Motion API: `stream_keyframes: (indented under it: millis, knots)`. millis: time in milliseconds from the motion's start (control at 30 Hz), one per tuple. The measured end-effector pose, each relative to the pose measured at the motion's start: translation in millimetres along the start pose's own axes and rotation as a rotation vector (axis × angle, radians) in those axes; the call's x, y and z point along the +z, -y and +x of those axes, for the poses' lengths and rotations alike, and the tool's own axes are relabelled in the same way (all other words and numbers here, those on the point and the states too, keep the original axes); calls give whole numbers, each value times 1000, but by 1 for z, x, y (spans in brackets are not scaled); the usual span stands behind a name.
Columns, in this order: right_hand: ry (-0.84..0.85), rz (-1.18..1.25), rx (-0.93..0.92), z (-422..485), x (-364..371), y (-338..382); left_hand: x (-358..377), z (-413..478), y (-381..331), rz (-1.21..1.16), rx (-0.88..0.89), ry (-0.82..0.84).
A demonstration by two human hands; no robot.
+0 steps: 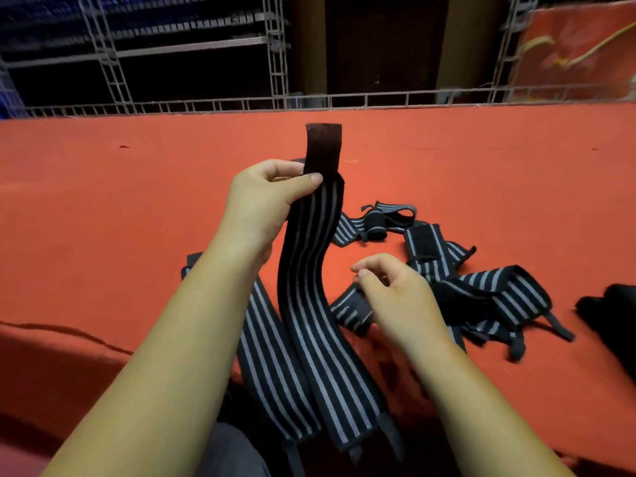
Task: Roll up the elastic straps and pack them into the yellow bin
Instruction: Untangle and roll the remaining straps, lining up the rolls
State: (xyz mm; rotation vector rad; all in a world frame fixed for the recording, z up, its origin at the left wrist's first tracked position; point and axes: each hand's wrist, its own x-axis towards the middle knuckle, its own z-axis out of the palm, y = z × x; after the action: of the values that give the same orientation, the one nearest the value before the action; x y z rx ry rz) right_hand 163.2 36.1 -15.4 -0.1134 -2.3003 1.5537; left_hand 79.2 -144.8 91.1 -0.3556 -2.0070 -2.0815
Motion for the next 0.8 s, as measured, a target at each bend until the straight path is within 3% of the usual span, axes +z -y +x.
stream_keyframes:
  millis: [333,800]
  knots:
    - [-50,451,-213,-48,-81,85,47,-90,-75,-279,-164,297]
    - [-196,533,-224,-69,-118,95,94,-122,-79,-417,-247,402]
